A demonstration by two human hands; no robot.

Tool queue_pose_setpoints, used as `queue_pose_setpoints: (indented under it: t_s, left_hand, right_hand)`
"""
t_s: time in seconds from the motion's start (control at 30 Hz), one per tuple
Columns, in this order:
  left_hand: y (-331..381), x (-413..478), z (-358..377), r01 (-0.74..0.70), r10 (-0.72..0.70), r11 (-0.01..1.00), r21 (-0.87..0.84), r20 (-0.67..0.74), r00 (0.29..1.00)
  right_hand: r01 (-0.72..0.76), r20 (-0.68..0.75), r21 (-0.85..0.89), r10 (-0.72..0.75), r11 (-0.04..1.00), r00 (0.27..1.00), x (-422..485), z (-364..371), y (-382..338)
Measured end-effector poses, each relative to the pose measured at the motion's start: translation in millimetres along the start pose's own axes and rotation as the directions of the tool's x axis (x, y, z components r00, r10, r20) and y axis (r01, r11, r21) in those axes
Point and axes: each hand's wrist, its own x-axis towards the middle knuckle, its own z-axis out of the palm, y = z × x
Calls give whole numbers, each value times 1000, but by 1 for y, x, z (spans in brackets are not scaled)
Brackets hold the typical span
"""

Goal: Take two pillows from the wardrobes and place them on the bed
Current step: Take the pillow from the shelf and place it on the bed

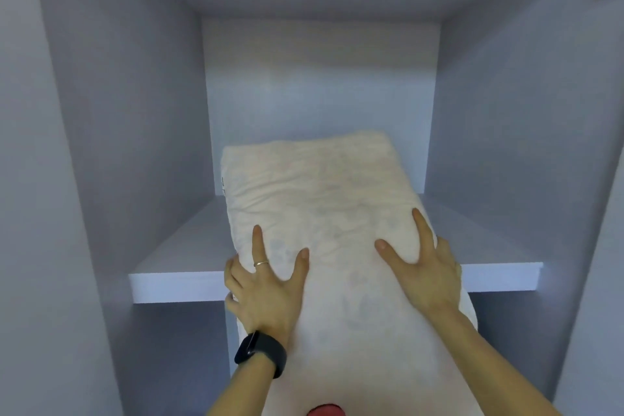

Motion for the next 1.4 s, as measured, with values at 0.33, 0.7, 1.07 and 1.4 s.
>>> queue_pose_setpoints:
  t_s: [0.33,0.7,1.07,1.4]
  left_hand:
    - [10,-4,-46,-76,117,957,-280,135,984]
    - [-38,-121,-34,-181,311,887,-426,259,914]
    - [-74,-297,-38,-81,368,877,-474,554,747]
    - [-109,-479,-72,-78,526,850,-520,835,162]
  right_hand:
    - [-29,-97,262,56,965,994,-49,-25,-7]
    - [-126,-370,266,222,956,902,-223,-59,74]
    - [-318,-534,69,304,945,789,-390,-150,154]
    - [-659,-800,65,434,749,414,-622,-212,175]
